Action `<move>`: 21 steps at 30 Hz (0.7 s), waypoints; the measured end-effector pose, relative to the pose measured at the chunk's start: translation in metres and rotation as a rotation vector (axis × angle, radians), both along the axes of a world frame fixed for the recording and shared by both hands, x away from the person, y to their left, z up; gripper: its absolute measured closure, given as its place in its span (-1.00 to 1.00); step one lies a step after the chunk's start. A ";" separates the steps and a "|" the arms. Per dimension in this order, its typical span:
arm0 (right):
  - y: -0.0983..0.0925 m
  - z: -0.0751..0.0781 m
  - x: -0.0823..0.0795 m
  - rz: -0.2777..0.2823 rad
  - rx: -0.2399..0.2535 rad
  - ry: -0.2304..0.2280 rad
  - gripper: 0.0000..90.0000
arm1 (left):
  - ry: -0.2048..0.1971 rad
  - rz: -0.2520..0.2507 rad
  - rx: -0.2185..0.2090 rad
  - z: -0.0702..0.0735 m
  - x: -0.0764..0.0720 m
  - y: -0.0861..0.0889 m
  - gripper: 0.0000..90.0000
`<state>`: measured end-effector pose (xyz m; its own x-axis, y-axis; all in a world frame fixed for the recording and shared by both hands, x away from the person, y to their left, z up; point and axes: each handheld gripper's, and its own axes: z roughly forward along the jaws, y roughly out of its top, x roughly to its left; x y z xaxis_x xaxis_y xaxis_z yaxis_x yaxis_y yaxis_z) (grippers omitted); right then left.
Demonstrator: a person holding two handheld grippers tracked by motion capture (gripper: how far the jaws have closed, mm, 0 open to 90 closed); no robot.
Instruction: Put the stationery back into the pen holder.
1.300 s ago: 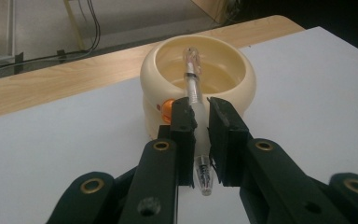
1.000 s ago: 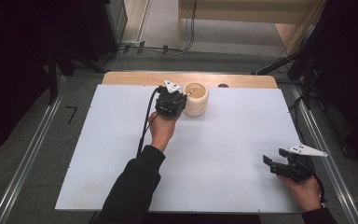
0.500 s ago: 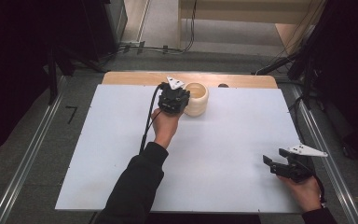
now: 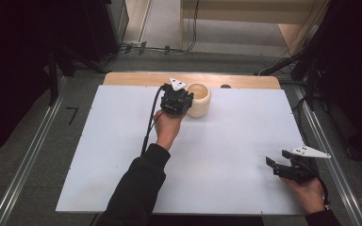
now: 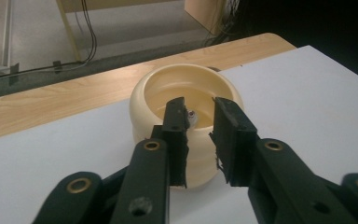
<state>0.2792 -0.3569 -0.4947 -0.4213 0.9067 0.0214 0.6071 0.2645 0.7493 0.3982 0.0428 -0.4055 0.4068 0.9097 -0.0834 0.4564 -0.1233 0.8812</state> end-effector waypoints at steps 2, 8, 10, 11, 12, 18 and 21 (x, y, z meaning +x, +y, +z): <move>0.000 0.000 0.000 -0.001 0.000 0.000 -0.46 | 0.003 -0.003 0.001 0.000 0.000 0.001 0.56; 0.000 0.000 0.000 0.000 -0.001 0.000 -0.46 | 0.005 -0.002 -0.005 0.000 0.001 0.002 0.51; 0.000 0.000 0.000 0.000 0.000 0.000 -0.46 | 0.008 -0.001 -0.007 -0.001 0.001 0.002 0.48; 0.000 0.000 0.000 -0.001 0.000 0.000 -0.46 | 0.012 -0.002 -0.005 -0.001 0.002 0.002 0.46; 0.000 0.000 0.000 -0.001 0.000 0.000 -0.46 | 0.016 -0.002 -0.008 -0.002 0.002 0.002 0.43; 0.000 0.000 0.000 -0.001 0.000 0.000 -0.46 | 0.031 0.007 -0.015 -0.005 0.005 0.004 0.20; -0.001 0.000 0.000 -0.003 -0.001 0.000 -0.46 | 0.028 0.021 -0.030 -0.007 0.005 0.004 0.08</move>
<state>0.2789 -0.3575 -0.4947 -0.4189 0.9078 0.0201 0.6077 0.2638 0.7491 0.4034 0.0467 -0.4124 0.3852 0.9148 -0.1217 0.4832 -0.0875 0.8711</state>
